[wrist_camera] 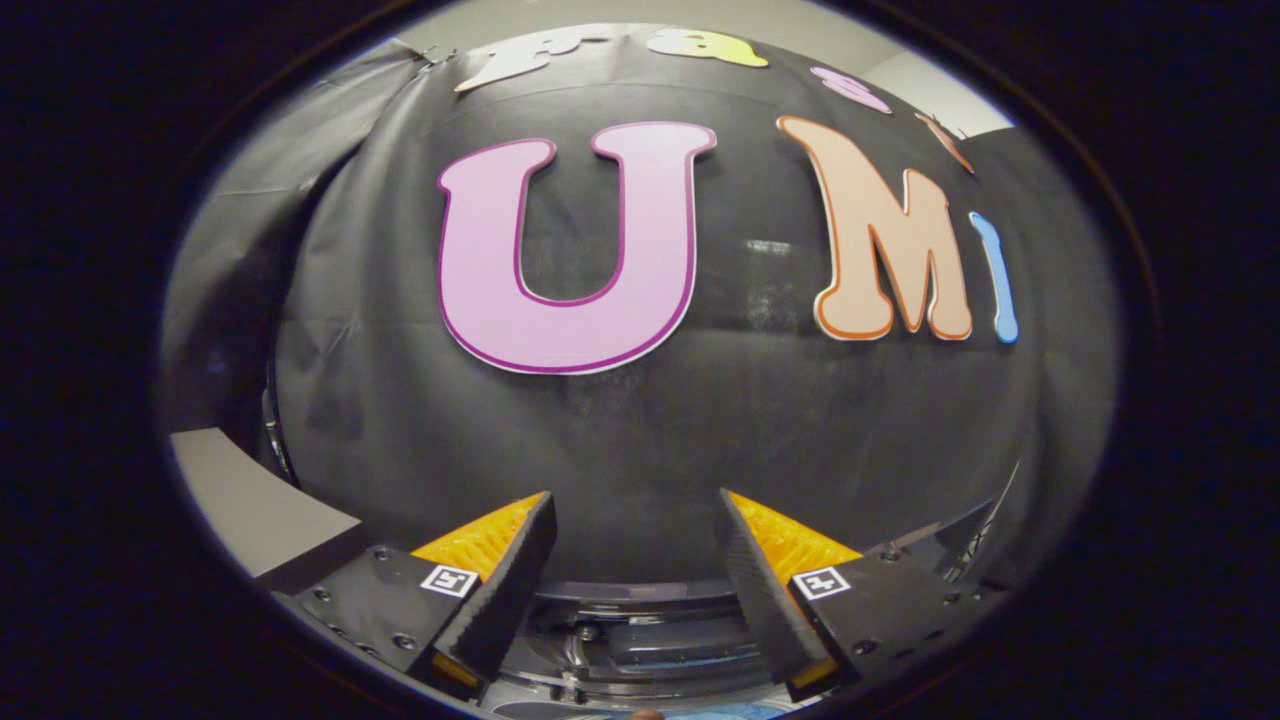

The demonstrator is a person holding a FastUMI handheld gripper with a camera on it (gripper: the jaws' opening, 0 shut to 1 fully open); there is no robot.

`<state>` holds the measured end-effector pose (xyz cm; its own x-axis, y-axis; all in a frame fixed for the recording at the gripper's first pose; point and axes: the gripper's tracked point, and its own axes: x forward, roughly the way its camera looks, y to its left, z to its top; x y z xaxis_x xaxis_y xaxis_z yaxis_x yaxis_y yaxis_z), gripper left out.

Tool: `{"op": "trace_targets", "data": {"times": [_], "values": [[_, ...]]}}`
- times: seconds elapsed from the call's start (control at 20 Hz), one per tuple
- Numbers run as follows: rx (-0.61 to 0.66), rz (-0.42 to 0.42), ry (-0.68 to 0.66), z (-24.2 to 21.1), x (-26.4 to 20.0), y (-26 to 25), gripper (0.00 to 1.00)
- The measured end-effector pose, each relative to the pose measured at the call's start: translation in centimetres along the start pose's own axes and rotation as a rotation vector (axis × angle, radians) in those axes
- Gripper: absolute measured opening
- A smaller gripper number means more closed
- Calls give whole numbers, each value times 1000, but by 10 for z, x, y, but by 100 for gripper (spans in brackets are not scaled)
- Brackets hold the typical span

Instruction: Put the clothes into the washing machine and then close the washing machine lid.

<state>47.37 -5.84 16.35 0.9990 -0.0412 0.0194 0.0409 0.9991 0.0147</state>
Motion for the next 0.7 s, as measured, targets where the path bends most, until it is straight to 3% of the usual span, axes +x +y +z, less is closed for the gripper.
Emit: {"op": "trace_targets", "data": {"times": [0.7], "values": [[3, -23, 13, -1, -14, 0, 98]]}}
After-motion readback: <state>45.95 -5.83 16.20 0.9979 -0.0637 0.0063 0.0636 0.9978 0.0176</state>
